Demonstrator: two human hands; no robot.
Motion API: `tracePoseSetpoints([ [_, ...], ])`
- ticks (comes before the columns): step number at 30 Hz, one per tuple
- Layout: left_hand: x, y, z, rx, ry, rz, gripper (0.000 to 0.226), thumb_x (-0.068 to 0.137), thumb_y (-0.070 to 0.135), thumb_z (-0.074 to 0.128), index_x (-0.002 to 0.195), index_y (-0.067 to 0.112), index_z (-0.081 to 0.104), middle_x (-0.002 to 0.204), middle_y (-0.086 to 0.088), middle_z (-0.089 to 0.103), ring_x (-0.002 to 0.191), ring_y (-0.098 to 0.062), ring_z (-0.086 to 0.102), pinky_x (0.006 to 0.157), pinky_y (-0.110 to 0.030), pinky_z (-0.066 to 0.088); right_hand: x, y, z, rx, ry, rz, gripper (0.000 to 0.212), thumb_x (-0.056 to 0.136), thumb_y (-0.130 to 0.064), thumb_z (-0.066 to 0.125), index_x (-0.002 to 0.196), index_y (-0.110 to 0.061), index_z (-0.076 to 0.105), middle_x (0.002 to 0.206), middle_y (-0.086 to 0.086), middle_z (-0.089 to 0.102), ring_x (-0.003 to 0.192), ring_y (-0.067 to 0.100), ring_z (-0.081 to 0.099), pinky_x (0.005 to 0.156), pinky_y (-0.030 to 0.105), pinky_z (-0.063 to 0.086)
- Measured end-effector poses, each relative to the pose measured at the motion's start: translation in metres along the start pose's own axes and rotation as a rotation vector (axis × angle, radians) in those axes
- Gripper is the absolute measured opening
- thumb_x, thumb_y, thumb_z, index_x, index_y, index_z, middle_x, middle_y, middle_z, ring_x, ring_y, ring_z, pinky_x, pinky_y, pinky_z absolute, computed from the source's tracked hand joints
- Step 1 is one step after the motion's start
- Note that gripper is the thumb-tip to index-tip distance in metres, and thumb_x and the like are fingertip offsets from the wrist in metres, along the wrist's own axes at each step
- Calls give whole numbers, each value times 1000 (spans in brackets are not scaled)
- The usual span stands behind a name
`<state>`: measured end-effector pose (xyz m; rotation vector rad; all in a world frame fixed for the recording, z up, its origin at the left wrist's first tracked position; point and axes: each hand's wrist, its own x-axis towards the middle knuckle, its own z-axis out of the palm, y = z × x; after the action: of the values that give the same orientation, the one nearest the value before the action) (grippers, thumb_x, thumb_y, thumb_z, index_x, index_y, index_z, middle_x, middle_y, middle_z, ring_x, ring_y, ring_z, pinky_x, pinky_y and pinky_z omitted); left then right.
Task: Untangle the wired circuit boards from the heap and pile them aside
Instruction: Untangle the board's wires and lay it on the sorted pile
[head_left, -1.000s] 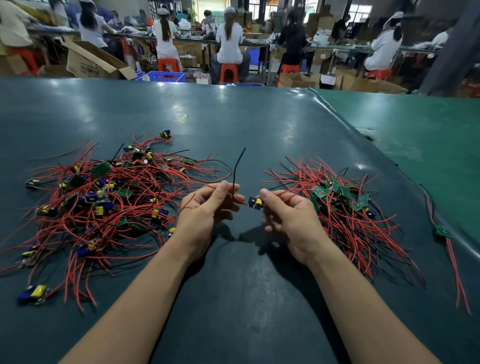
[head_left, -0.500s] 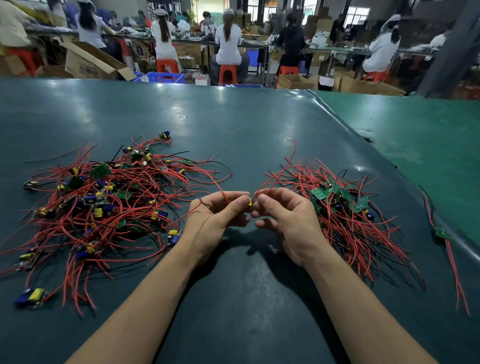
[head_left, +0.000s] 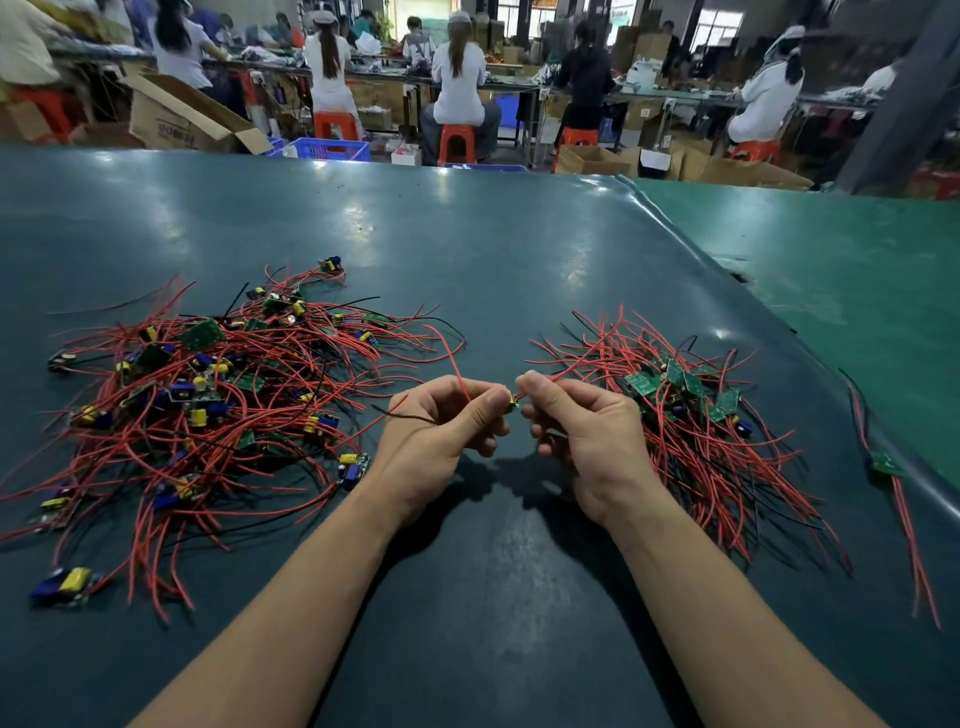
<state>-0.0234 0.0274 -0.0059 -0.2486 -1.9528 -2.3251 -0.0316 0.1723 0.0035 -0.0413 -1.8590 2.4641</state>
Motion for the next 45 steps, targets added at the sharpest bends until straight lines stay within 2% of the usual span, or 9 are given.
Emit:
tracePoseSetpoints([
  [6, 0, -2, 2, 23, 23, 38, 17, 82, 20, 71, 86, 5, 69, 66, -2, 70, 56, -12, 59, 56, -20, 50, 7, 1, -4, -56, 282, -202, 15, 89, -15, 72, 74, -11, 73, 61, -3, 63, 45, 6, 48, 38, 19, 39],
  [10, 0, -3, 5, 57, 9, 52, 13, 84, 17, 70, 85, 5, 70, 66, -5, 70, 56, -16, 56, 55, -22, 49, 8, 5, -3, -133, 314, -256, 15, 93, -7, 65, 103, -16, 71, 108, 0, 71, 50, 5, 56, 38, 19, 44],
  [12, -1, -3, 5, 77, -5, 58, 14, 84, 18, 71, 85, 5, 71, 66, -8, 69, 56, -18, 56, 56, -26, 47, 10, 7, -2, -122, 313, -259, 23, 96, -5, 59, 116, -14, 65, 115, 0, 67, 53, 6, 59, 40, 21, 49],
  [15, -1, -2, 3, 82, -7, 56, 21, 80, 26, 71, 85, 6, 70, 66, -8, 68, 56, -18, 55, 56, -27, 46, 10, 6, -5, -126, 294, -278, 21, 99, -6, 53, 99, -22, 67, 109, 11, 68, 54, 8, 61, 45, 23, 52],
  [17, -1, -2, 2, 80, -14, 49, 21, 79, 27, 71, 84, 7, 71, 65, -7, 68, 55, -17, 54, 56, -25, 46, 12, 6, -9, -121, 294, -265, 20, 101, -5, 49, 102, -17, 64, 105, 17, 68, 54, 8, 63, 48, 23, 54],
  [21, 0, -3, 3, 78, -28, 41, 21, 78, 28, 71, 83, 7, 71, 64, -7, 68, 54, -17, 54, 55, -24, 46, 14, 5, -15, -172, 267, -281, 32, 101, -1, 41, 125, -20, 51, 90, 15, 69, 60, 17, 67, 50, 28, 56],
  [28, 0, -3, -3, 61, -38, 25, 23, 77, 31, 73, 83, 9, 72, 67, -8, 69, 58, -19, 55, 55, -25, 47, 17, -1, -21, -125, 336, -266, 22, 103, -6, 39, 103, -21, 55, 76, 11, 70, 38, 15, 57, 39, 26, 50],
  [39, 0, -3, -4, 53, -55, 29, 19, 79, 28, 72, 83, 10, 72, 68, -6, 69, 58, -18, 56, 57, -23, 49, 15, -8, -22, 117, 332, -251, 25, 106, -17, 38, 95, -12, 59, 66, 10, 72, 36, 15, 54, 35, 19, 42],
  [45, 0, -3, -3, 59, -71, 25, 22, 77, 28, 71, 85, 8, 72, 68, -7, 69, 60, -20, 56, 56, -24, 49, 15, -10, -20, 204, 300, -259, 32, 105, -20, 43, 84, -9, 63, 47, 4, 58, 31, 14, 41, 36, 16, 30],
])
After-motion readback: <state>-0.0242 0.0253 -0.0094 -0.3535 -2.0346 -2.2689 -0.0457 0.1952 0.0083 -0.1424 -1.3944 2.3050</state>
